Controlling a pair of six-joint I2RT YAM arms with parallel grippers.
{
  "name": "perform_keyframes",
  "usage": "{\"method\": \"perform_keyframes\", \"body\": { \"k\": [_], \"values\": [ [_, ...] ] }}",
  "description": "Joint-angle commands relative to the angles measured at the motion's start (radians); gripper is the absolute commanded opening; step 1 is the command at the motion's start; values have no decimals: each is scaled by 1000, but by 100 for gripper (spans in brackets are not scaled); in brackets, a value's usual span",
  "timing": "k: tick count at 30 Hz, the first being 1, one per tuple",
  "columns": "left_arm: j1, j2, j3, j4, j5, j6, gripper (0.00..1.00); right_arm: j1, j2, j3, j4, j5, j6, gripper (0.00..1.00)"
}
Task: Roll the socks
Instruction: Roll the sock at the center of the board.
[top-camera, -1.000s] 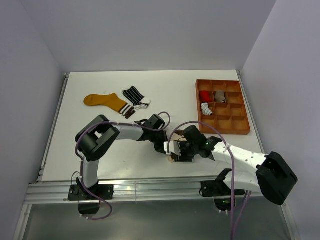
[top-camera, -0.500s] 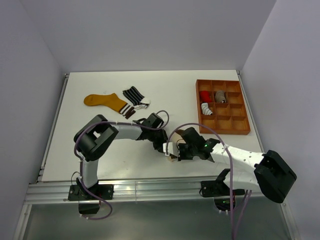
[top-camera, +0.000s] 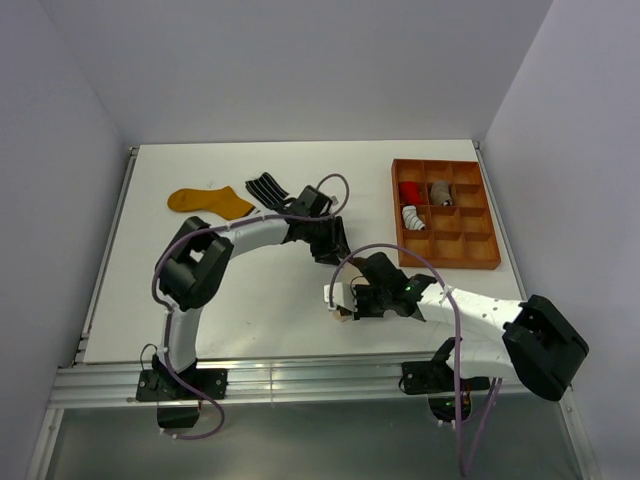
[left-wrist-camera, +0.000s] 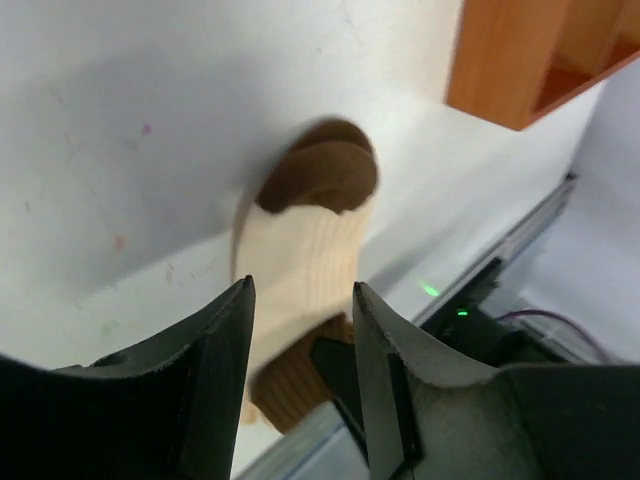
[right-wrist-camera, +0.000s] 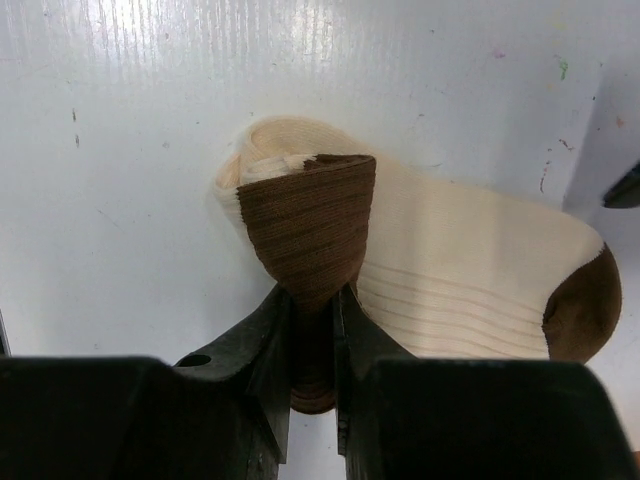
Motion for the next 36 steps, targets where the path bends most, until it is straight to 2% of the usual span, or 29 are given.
{"method": "perform_keyframes", "body": {
  "k": [1,8,15,19,20,22,23,25,31,36],
  "values": [
    [-6,86,57,-108,18,152,50,3,46,-12,-69,34,-5,0],
    [-21,140,90,-170,74,278,54,3,62,2,-79,34,-7,0],
    [-29,169,64,-145,97,284,54,3,74,12,-89,31,-5,0],
    [-30,187,51,-133,96,272,40,3,83,20,-92,28,-1,0],
    [-30,190,52,-134,93,264,29,1,83,22,-92,28,1,0],
    [-30,195,43,-121,105,251,18,1,86,22,-90,28,1,0],
    [-30,193,38,-116,103,243,8,3,85,22,-90,28,4,0],
    [-29,186,28,-105,88,226,1,0,76,23,-96,23,4,0],
    [34,114,-46,-69,-4,162,0,-45,63,60,-187,-68,-22,0],
    [82,65,-89,-59,-59,129,0,-150,108,132,-305,-165,-82,0]
  ]
}}
